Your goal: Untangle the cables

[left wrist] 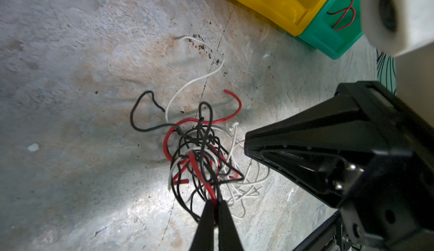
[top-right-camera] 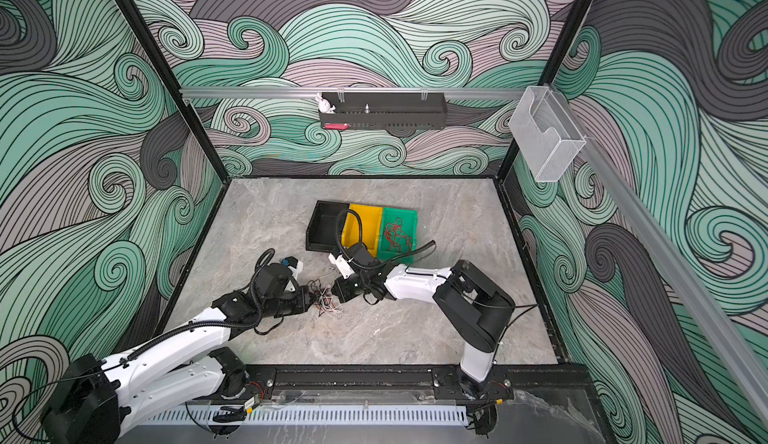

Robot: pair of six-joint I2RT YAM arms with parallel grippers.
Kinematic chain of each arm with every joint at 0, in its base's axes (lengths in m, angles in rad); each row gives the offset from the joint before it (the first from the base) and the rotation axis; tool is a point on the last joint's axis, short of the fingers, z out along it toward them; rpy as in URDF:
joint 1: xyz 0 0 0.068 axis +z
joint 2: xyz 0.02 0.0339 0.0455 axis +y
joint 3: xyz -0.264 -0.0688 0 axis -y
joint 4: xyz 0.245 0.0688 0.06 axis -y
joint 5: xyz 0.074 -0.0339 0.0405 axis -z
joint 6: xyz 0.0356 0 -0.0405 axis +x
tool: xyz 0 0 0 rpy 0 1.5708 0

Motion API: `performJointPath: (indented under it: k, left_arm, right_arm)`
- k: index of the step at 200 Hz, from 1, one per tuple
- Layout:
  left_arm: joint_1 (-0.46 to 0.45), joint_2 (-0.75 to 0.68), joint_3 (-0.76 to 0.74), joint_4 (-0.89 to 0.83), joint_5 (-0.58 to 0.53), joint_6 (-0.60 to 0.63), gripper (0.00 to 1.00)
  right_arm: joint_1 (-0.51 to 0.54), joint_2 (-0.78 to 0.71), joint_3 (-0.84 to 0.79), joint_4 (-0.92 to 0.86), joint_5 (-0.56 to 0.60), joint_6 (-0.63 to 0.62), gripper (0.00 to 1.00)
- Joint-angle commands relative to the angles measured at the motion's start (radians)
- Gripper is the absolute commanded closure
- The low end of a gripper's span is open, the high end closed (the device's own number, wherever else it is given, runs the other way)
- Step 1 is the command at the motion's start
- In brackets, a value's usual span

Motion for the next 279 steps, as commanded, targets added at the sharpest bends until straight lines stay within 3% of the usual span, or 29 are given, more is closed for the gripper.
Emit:
performJointPath:
  k: [1,99,118,122,139,151,183,215,247,279]
  left_arm:
    - [0.006,-0.023,0.003,-0.028,-0.024,-0.009,0.93]
    - [0.006,-0.074,-0.007,-0.057,-0.041,-0.026,0.86]
    - [0.006,-0.079,-0.006,-0.068,-0.035,-0.026,0.76]
    - [0.007,-0.081,-0.006,-0.072,-0.034,-0.026,0.73]
    - [0.006,-0.096,-0.013,-0.086,-0.056,-0.031,0.53]
    - [0.007,-0.107,-0.024,-0.082,-0.092,-0.043,0.45]
    - [0.008,-0.121,-0.041,-0.071,-0.163,-0.027,0.37]
    - [0.014,-0.080,-0.042,-0.054,-0.178,-0.029,0.41]
    - [0.024,-0.010,-0.047,-0.009,-0.169,-0.019,0.54]
    - [0.033,0.069,-0.040,0.007,-0.163,-0.012,0.83]
  right_arm:
    - [0.005,-0.041,-0.026,0.002,0.015,0.018,0.97]
    - [0.006,-0.165,-0.164,0.011,-0.005,0.057,1.00]
    - [0.010,-0.194,-0.166,0.003,-0.001,0.031,0.91]
    - [0.010,-0.201,-0.163,-0.003,0.003,0.021,0.85]
    - [0.015,-0.214,-0.140,-0.027,0.008,-0.019,0.71]
    - [0.018,-0.206,-0.123,-0.024,0.007,-0.041,0.65]
    - [0.048,-0.150,-0.076,0.016,0.004,-0.124,0.58]
    - [0.063,-0.069,-0.050,0.097,0.008,-0.208,0.51]
    - [0.063,0.007,0.000,0.099,0.035,-0.239,0.54]
    - [0.063,0.027,0.014,0.091,0.036,-0.236,0.68]
